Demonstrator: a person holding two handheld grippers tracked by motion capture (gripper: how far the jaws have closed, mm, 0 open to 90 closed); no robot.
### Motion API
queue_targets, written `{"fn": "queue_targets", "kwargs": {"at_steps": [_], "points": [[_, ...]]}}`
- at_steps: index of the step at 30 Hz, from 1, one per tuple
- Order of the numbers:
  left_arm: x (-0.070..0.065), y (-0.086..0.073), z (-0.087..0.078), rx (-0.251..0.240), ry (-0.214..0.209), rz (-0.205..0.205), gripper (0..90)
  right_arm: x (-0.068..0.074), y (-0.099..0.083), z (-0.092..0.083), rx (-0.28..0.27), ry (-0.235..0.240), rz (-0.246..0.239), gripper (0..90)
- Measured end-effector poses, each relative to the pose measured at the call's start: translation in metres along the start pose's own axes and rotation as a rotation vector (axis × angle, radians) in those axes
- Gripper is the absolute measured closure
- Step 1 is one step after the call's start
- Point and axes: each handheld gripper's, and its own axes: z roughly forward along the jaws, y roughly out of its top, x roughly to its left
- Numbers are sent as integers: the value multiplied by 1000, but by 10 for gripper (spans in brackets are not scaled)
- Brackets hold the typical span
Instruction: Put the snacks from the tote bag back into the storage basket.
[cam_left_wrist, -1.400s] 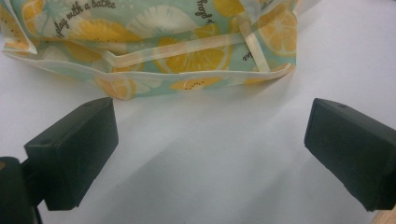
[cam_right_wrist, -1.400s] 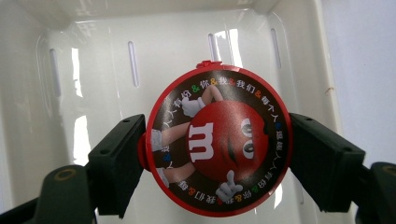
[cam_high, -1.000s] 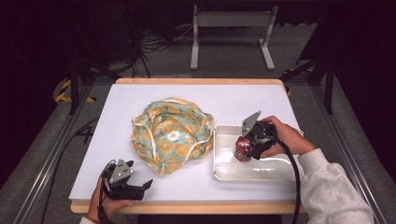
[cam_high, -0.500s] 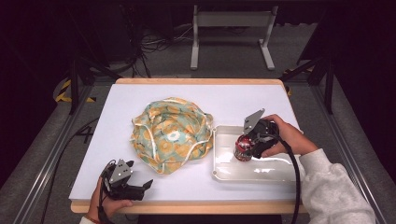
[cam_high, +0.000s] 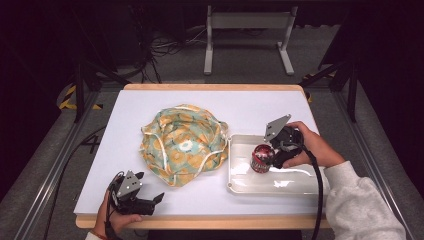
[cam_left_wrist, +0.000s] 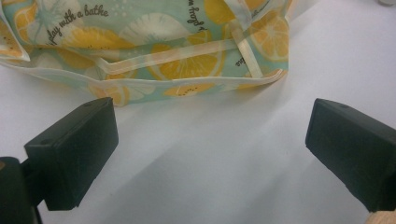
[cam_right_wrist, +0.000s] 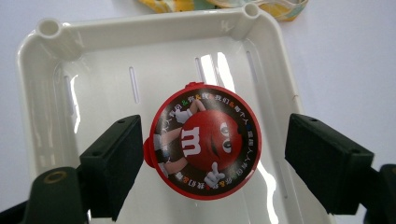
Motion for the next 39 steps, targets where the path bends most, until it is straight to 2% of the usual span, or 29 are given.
{"fn": "queue_targets", "kwargs": {"at_steps": [11,15,17,20,28,39], "points": [[0,1,1,6,2,2,33,0,-8,-8,-19,-40,19,201],[0,1,2,7,1,0,32,1,-12,-13,-35,-63,32,204],[-1,1,2,7,1,0,33,1,-16,-17,-60,-66,49,209],[0,1,2,6,2,-2,32,1,-20,-21,-59,-89,60,208],[0,1,2,5,3,1,33,6,-30,-24,-57,-94,73,207],[0,1,2,11,1,6,33,14,-46,-21,-58,-105,98,208]]}}
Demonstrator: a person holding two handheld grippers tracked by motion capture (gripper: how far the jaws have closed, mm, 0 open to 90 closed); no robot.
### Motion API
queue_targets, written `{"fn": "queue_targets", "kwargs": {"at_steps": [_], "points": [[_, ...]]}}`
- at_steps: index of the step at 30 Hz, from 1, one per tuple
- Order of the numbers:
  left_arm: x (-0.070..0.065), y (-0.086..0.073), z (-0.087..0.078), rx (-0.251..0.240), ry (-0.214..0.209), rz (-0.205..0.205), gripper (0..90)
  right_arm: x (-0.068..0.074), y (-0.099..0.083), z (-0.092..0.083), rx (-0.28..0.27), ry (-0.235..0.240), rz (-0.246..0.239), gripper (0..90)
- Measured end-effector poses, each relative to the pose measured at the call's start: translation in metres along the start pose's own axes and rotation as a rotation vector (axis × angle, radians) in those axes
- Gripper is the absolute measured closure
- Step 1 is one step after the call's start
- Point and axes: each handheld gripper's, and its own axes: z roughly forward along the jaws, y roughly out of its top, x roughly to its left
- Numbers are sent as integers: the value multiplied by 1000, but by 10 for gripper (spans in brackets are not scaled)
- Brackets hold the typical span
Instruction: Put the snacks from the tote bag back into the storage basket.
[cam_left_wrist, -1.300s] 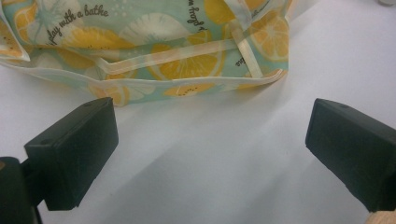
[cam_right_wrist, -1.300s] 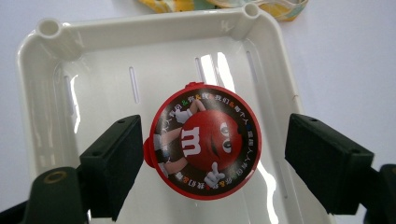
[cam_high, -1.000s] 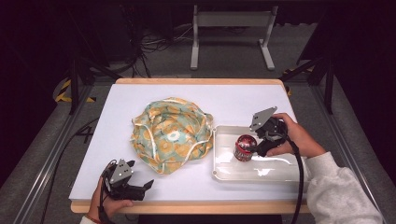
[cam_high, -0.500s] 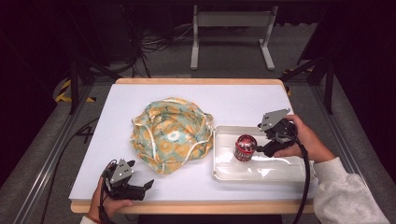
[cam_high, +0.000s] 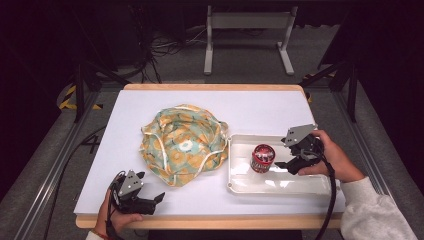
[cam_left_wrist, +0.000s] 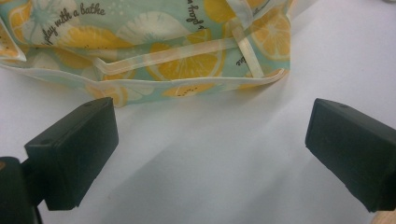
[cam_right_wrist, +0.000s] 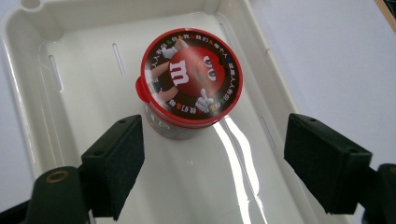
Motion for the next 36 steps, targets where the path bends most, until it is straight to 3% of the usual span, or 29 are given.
{"fn": "queue_targets", "kwargs": {"at_steps": [5,20,36], "points": [[0,0,0,0,-1,0,33,3,-10,3,3,9,17,212],[-1,0,0,1,-1,5,34,15,-33,6,18,-30,37,213],[0,2,1,-1,-4,9,35,25,-59,0,-42,-90,112,212]]}}
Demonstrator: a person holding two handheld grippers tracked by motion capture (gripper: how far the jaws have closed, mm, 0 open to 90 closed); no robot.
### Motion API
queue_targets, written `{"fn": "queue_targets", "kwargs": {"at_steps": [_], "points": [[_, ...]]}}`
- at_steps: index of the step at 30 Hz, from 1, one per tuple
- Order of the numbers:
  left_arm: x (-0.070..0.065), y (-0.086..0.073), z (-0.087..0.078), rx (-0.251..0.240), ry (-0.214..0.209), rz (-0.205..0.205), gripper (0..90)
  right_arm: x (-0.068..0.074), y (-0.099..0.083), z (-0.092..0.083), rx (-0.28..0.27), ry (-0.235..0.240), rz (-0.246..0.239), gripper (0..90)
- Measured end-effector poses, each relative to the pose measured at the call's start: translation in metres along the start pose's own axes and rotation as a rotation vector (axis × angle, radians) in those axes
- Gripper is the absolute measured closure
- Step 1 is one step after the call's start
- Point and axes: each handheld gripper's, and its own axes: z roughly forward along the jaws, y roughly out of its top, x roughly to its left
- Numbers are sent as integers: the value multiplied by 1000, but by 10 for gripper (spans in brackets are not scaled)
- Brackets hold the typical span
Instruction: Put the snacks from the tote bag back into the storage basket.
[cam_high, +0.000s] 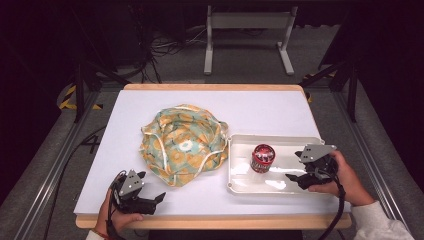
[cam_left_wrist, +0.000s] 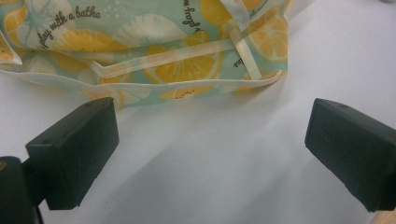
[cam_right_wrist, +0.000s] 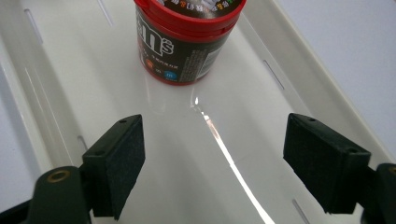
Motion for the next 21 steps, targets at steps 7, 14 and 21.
{"fn": "queue_targets", "kwargs": {"at_steps": [7,14,21], "points": [[1,1,1,-1,-1,4,35,7,-13,-5,-37,-14,50,213],[0,2,2,1,-4,5,35,11,-26,-11,-65,-49,89,190],[0,4,3,5,-3,9,36,17,-40,-16,-78,-73,127,189]]}}
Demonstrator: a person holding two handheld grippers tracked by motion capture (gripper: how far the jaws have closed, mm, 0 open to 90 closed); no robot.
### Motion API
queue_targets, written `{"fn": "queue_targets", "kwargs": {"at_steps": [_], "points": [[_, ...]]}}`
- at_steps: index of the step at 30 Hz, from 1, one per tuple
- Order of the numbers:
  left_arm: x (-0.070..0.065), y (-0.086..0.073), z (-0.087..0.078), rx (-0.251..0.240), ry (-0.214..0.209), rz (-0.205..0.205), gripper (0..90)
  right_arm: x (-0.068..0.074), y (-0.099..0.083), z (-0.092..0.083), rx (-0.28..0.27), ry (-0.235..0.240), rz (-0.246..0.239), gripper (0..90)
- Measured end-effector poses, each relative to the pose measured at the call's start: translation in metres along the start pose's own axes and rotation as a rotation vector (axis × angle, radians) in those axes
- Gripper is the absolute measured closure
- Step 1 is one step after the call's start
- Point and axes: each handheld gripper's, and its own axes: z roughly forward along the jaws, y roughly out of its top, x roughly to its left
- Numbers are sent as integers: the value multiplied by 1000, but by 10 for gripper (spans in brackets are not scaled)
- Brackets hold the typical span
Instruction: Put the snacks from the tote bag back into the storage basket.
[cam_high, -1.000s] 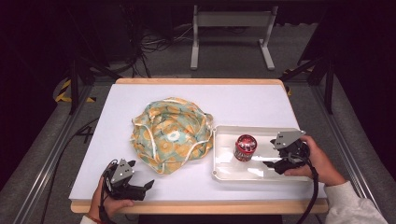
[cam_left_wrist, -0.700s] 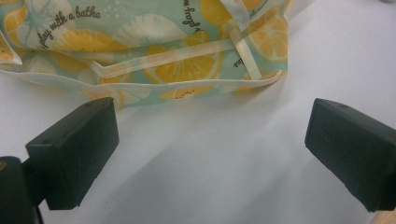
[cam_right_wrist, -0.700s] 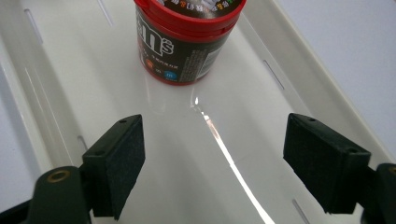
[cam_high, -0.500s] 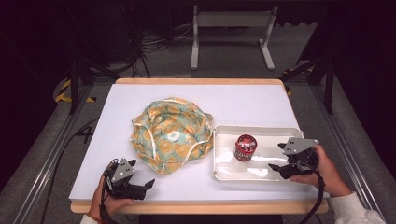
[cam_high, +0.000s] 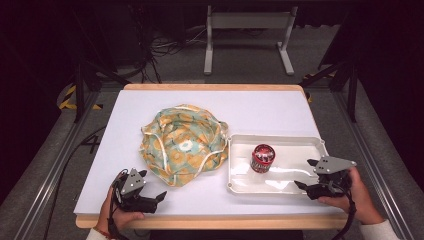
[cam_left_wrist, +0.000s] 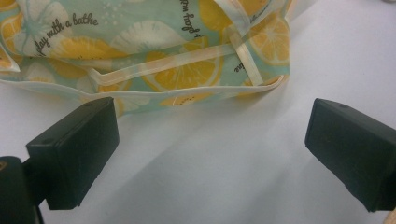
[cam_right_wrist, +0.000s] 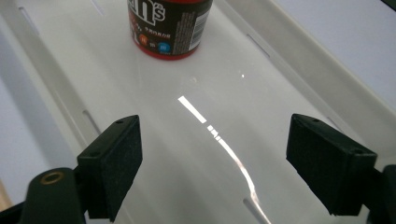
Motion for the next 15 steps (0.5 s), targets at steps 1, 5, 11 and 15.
{"fn": "queue_targets", "kwargs": {"at_steps": [1,5,11,15], "points": [[0,0,0,-1,-1,0,36,2,-5,-2,-7,-9,7,186],[0,1,1,-4,-3,10,36,4,-14,-5,-9,-17,24,184],[-2,3,-1,-9,4,21,37,7,-29,-15,-74,-63,87,161],[-2,4,0,-9,2,22,37,9,-40,-20,-119,-95,129,153]]}}
